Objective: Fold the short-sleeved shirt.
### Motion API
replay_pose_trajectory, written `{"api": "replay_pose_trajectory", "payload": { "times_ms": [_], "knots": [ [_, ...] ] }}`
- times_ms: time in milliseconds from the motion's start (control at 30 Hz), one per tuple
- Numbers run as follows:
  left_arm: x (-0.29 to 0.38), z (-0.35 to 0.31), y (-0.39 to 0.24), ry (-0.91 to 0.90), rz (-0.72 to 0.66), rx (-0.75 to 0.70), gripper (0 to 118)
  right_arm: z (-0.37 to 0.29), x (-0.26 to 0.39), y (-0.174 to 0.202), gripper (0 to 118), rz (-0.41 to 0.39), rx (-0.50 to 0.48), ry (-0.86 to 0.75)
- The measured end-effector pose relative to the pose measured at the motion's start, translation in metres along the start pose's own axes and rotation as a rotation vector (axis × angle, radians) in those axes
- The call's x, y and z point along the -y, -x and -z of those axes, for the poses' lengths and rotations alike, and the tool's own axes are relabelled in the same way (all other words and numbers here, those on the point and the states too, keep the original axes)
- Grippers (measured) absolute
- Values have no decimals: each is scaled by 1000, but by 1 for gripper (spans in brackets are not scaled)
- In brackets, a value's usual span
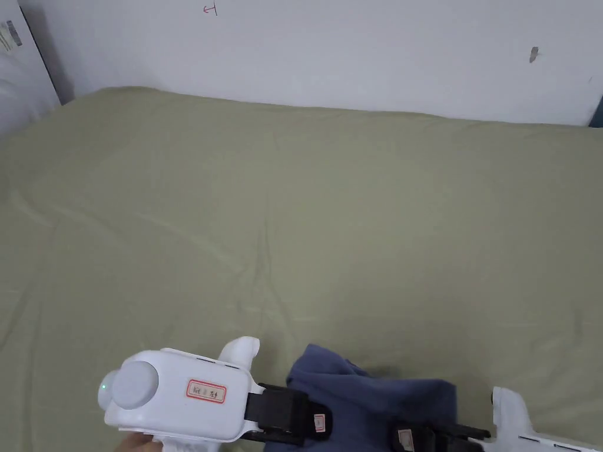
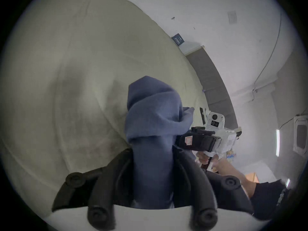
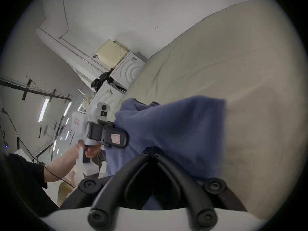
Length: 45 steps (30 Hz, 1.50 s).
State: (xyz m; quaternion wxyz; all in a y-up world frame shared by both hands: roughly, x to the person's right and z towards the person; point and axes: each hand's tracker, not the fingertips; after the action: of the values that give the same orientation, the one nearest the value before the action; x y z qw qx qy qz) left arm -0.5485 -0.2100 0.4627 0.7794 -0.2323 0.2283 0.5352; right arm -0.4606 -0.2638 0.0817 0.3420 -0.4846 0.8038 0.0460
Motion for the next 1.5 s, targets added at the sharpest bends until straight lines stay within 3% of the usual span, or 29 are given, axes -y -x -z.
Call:
{"api": "replay_pose_trajectory", "payload": {
  "times_ms": [100, 233, 300, 500, 700, 833, 867, 900, 933, 967, 1033, 1100, 1300, 1433, 1500],
  "knots": [
    [-11, -31, 8, -18, 21, -44, 33, -8, -2, 1, 0, -9, 74, -22],
    [-26, -97, 42, -62, 0, -87, 33, -16, -7, 9, 0, -57, 67, -17],
    [-32, -134, 53, -99, 27, -180, 33, -18, -8, 13, 0, -72, 60, -15],
    [-65, -232, 98, -32, -2, -341, 33, -15, -10, 30, 0, -110, 90, 5],
    [-87, -312, 158, 3, -137, -569, 33, -13, 4, 52, 0, -163, 102, 90],
    [-78, -307, 185, -27, -245, -578, 33, -12, 13, 59, 0, -153, 121, 135],
    [-85, -309, 220, -34, -242, -579, 33, -12, 14, 60, 0, -150, 125, 135],
    [-86, -302, 232, -14, -259, -591, 36, -14, 16, 62, 0, -144, 132, 134],
    [-85, -294, 239, -6, -263, -615, 48, -16, 16, 63, 0, -142, 141, 129],
    [-84, -289, 245, -2, -249, -675, 71, -20, 17, 66, 0, -143, 157, 115],
    [-78, -294, 249, -14, -281, -764, 75, -30, 15, 71, 0, -133, 175, 80],
    [-76, -312, 245, -80, -311, -665, 75, -43, 10, 75, 0, -134, 176, 54],
    [-61, -370, 180, -88, -220, -903, 75, -83, -4, 101, 1, -165, 209, -98],
    [-53, -400, 125, -343, -272, -995, 74, -110, -4, 121, 2, -217, 216, -219],
    [-48, -393, 86, -459, -182, -986, 72, -121, -6, 130, 2, -251, 255, -277]
  ]
}}
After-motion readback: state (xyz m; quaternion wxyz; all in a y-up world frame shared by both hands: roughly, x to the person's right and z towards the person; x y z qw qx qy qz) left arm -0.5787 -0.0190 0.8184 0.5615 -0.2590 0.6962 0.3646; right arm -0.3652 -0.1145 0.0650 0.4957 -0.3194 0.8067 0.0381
